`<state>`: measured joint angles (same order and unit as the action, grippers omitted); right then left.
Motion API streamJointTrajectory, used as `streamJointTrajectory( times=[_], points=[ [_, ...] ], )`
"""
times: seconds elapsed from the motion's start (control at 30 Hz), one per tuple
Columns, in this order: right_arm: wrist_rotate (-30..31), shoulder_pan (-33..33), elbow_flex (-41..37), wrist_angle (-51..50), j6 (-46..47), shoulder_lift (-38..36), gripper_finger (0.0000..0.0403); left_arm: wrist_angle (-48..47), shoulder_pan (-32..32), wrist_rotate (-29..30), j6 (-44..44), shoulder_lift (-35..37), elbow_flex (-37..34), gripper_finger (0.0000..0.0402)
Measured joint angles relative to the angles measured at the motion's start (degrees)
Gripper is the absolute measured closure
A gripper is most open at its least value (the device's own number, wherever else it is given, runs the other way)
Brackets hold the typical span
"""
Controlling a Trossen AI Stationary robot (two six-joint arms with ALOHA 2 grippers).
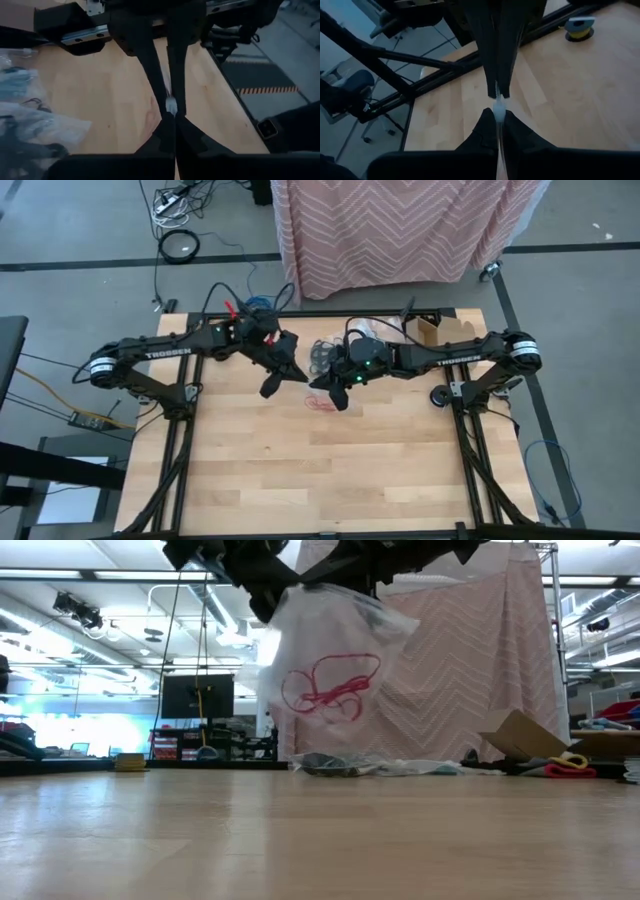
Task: Sort rubber bands
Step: Close the transparent zip bag
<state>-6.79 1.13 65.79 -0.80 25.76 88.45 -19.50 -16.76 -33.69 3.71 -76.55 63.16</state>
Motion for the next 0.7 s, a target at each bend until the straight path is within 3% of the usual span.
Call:
streamJointTrajectory(
  times=[0.33, 0.7],
  points=[
    [-0.50, -0.24, -0.30, -3.34, -0.31, -0.09, 0.0402, -14.39, -3.12, 0.29, 7.93, 0.15, 6.59, 0.0401],
    [0.17, -0.24, -0.32, 1.33, -0.41, -0.03, 0.0402, -9.42, -2.24, -4.05, 4.41, 0.04, 3.41, 0.0384]
  ],
)
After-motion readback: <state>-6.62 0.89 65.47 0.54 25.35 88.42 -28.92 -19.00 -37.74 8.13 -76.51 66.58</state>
